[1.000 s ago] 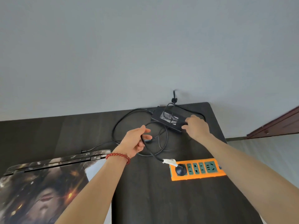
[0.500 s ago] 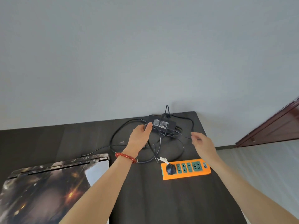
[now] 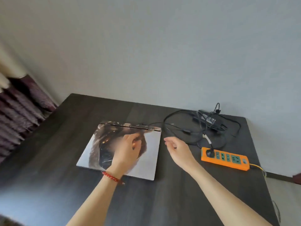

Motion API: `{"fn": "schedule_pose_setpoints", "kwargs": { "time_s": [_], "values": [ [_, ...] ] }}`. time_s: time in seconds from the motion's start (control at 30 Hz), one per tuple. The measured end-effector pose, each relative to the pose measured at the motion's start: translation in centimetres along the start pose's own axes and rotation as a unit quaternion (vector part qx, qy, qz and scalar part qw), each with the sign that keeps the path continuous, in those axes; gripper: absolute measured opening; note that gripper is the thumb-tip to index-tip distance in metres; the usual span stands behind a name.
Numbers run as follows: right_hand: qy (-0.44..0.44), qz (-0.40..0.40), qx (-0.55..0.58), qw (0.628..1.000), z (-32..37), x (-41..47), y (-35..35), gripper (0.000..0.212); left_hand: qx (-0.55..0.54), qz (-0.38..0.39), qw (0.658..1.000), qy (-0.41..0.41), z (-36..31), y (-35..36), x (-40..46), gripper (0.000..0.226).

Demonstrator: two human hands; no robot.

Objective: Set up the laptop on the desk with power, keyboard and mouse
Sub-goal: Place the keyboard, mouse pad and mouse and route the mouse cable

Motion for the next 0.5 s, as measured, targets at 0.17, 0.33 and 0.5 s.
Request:
{"fn": "schedule_pose_setpoints", "kwargs": {
  "time_s": [0.17, 0.33, 0.5],
  "values": [
    [-0.019, 0.149, -0.068, 0.986, 2.2, -4.4, 11.2, 0.027, 0.015, -0.058, 0.993, -0.105, 8.9, -7.3, -9.6, 0.024],
    [-0.032, 0.236, -0.089, 0.967, 6.8, -11.0, 25.2, 0.026, 0.017, -0.124, 0.970, -0.210, 19.0, -16.5, -22.7, 0.018],
    [-0.053, 0.313, -0.115, 0.941, 9.5, -18.5, 37.8, 0.026, -0.013, -0.191, 0.921, -0.339, 28.3, -23.1, -36.3, 0.021]
  ]
}}
Point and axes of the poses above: each hand's wrist, its own x-axis towards the middle knuckle, its own y-axis out of the palm, z = x × y, the point moved 1 cm from there along x, towards the middle knuckle, and after that the axes turned 6 degrees about y, right-handed, at the moved point
